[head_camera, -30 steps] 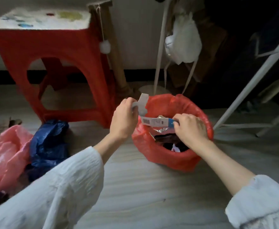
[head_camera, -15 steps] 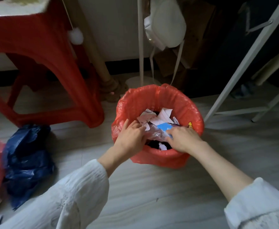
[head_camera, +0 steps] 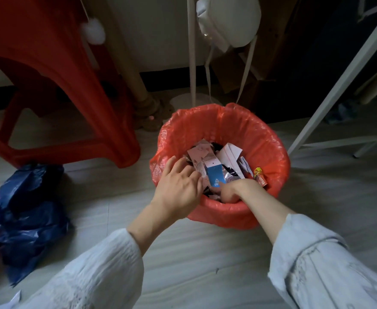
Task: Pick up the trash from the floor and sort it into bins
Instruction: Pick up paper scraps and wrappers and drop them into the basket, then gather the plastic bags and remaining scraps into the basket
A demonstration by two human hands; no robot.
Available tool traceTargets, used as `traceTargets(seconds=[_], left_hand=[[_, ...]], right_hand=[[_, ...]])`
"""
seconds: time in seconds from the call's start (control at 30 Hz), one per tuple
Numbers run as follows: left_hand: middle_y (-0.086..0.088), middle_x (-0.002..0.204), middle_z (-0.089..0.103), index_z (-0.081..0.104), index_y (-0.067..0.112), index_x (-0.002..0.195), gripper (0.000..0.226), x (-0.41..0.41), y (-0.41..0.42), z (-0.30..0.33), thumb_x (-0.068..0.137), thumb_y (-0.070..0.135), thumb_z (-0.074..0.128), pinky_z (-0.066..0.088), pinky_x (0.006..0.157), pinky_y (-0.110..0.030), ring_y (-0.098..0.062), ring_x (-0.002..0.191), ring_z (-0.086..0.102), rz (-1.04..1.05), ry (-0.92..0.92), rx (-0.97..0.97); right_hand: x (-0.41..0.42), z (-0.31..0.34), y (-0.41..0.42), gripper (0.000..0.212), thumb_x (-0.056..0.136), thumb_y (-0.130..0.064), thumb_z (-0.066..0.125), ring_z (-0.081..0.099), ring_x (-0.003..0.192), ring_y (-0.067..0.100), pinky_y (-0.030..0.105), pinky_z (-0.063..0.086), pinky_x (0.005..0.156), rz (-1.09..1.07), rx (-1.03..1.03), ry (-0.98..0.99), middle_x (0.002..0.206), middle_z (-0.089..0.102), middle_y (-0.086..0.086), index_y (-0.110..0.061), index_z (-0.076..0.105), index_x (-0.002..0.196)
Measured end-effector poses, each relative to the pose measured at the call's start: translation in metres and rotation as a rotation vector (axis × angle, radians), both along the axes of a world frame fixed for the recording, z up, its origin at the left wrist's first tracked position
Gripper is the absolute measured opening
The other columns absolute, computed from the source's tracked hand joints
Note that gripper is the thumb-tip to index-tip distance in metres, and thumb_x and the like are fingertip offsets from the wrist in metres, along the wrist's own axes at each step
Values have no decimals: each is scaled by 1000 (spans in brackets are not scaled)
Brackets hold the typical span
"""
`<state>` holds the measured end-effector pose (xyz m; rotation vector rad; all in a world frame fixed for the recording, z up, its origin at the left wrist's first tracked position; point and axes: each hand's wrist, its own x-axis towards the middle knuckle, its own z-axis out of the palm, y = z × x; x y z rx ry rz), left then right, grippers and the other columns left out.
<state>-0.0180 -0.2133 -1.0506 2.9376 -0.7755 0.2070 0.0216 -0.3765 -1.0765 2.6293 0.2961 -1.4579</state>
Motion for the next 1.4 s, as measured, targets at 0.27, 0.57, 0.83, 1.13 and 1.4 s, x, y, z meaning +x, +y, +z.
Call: traceTargets(seconds=[0.27, 0.57, 0.83, 1.13, 1.4], left_hand=[[-3, 87, 70, 72, 13, 85, 55, 0, 0, 2, 89, 35, 21, 16, 103, -41, -32, 107, 59, -19, 70, 9], [-16, 132, 51, 52, 4, 127, 71, -19, 30, 56, 84, 46, 14, 26, 113, -46, -35, 133, 36, -94, 296, -58], [-7, 111, 59, 58, 18, 113, 41, -74, 87, 164, 87, 37, 33, 46, 90, -42, -27, 110, 54, 38, 343, -50], [-6, 115, 59, 59, 20, 119, 28, -165, 174, 223, 95, 23, 46, 43, 94, -32, -25, 107, 57, 227, 239, -121], [-9, 105, 65, 64, 9, 106, 24, -240, 252, 237, 94, 19, 45, 44, 86, -30, -25, 96, 58, 458, 251, -95]], right_hand=[[-4, 0, -2, 47, 97, -45, 33, 31, 136, 31, 40, 28, 110, -37, 70, -116, 153, 29, 5, -40, 28, 143], [-44, 75, 14, 41, 98, -31, 34, 30, 137, 29, 54, 16, 110, 9, 125, -390, 148, 33, 7, -20, 37, 137], [-109, 171, 61, 40, 100, -30, 28, 39, 131, 32, 48, 32, 106, 64, 341, -598, 140, 42, 8, -18, 40, 136], [-177, 223, 166, 48, 98, -34, 36, 40, 131, 30, 45, 37, 105, 188, 523, -669, 145, 40, 8, -20, 32, 143], [-205, 221, 259, 41, 96, -32, 38, 49, 121, 32, 42, 43, 96, 315, 629, -635, 134, 52, 9, -19, 41, 135]])
